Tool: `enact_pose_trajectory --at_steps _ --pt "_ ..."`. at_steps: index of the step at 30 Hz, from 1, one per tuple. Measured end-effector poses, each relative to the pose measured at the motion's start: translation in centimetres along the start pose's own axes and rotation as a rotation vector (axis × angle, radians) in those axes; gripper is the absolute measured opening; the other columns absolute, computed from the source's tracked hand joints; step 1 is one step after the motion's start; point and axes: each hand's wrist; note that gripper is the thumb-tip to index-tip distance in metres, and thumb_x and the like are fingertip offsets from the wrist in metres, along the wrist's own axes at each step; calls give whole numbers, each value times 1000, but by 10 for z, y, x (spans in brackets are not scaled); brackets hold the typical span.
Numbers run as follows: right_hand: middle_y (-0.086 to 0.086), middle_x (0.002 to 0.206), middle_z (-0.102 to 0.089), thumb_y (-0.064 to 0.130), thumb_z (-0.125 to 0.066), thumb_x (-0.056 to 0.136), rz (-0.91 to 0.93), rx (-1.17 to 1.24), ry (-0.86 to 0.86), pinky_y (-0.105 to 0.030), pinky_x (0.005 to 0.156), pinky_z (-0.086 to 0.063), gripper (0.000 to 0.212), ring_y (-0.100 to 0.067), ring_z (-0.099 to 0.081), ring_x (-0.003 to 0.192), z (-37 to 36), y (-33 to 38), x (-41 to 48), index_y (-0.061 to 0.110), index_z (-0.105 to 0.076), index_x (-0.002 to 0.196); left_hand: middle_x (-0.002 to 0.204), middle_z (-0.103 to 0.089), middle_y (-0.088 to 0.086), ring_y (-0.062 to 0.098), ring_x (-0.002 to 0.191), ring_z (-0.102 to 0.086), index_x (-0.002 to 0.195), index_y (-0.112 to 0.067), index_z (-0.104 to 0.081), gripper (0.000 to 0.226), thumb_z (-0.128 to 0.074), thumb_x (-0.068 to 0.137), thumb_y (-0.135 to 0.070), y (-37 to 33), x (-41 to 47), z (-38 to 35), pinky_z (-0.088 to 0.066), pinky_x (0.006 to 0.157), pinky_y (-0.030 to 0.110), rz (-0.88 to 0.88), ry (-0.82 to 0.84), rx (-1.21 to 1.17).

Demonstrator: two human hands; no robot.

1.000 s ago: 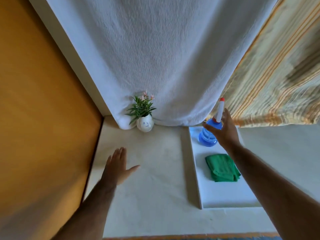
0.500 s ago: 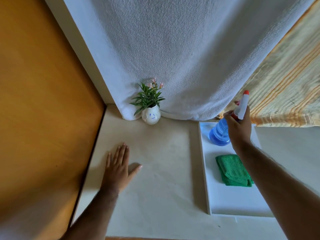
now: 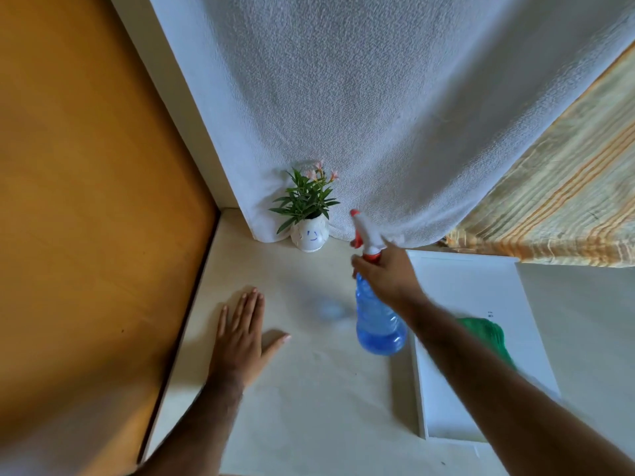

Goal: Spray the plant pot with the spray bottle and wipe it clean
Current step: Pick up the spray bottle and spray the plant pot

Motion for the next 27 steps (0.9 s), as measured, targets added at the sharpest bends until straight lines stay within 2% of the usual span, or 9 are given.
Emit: enact_pose_trajectory --at_steps 3,6,8,10,13,15,17,21,27 --pt "0 68 -73 25 -66 76 -128 -140 144 -34 76 -56 23 -18 -71 74 -26 -5 -1 24 -70 98 165 -43 13 31 149 -46 157 -5 -41 102 -27 92 -82 1 0 -2 -37 121 60 -12 -19 -5" --pt "2 72 -73 40 -55 68 -176 -254 184 -26 68 -50 36 -17 -67 79 -43 -8 5 25 -70 96 167 -40 11 28 151 -44 159 -7 -39 100 -34 91 -81 3 0 -6 -35 122 60 -16 -47 -2" --pt "3 72 -72 40 -55 68 -194 -295 181 -18 59 -42 34 -15 -64 74 -50 -8 13 21 -71 91 168 -38 10 27 153 -42 160 -8 -37 100 -32 92 -81 5 0 -8 -34 123 60 -17 -58 -1" --pt "6 63 -68 38 -58 71 -210 -334 172 -17 49 -35 26 -3 -59 61 -54 -8 17 19 -69 84 169 -36 9 26 154 -40 160 -9 -35 101 -27 93 -83 6 -1 -9 -32 124 59 -15 -63 -1" --pt "15 48 -62 39 -55 69 -226 -374 141 -16 39 -27 21 2 -57 49 -60 -8 19 19 -59 68 170 -35 8 26 155 -38 161 -10 -34 100 -25 93 -83 7 -1 -12 -32 124 59 -16 -81 -2" --pt "7 46 -60 39 -52 66 -224 -400 129 -22 42 -29 21 -3 -54 45 -62 -8 21 19 -55 62 170 -35 8 26 154 -39 161 -9 -34 100 -26 93 -82 8 0 -13 -33 124 59 -17 -97 -4" --pt "3 49 -60 38 -52 66 -219 -427 142 -25 44 -30 21 -3 -52 50 -64 -8 23 18 -56 62 169 -36 8 26 154 -40 161 -10 -34 99 -26 94 -82 8 0 -13 -34 123 59 -17 -109 -4" --pt "4 48 -55 35 -56 71 -221 -460 135 -25 44 -29 19 -2 -48 50 -64 -8 26 18 -56 61 169 -36 9 26 154 -40 161 -9 -35 98 -25 95 -82 8 0 -15 -35 123 59 -23 -132 -6" --pt "3 53 -60 35 -59 72 -233 -432 112 -26 46 -33 21 -6 -53 54 -63 -8 26 18 -56 62 170 -34 7 25 155 -38 162 -10 -33 98 -26 95 -81 9 -1 -16 -34 123 59 -20 -141 3"
Point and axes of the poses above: each hand's wrist, its own x-axis towards the middle knuckle, its own z-axis out of the back of the hand, y = z × x
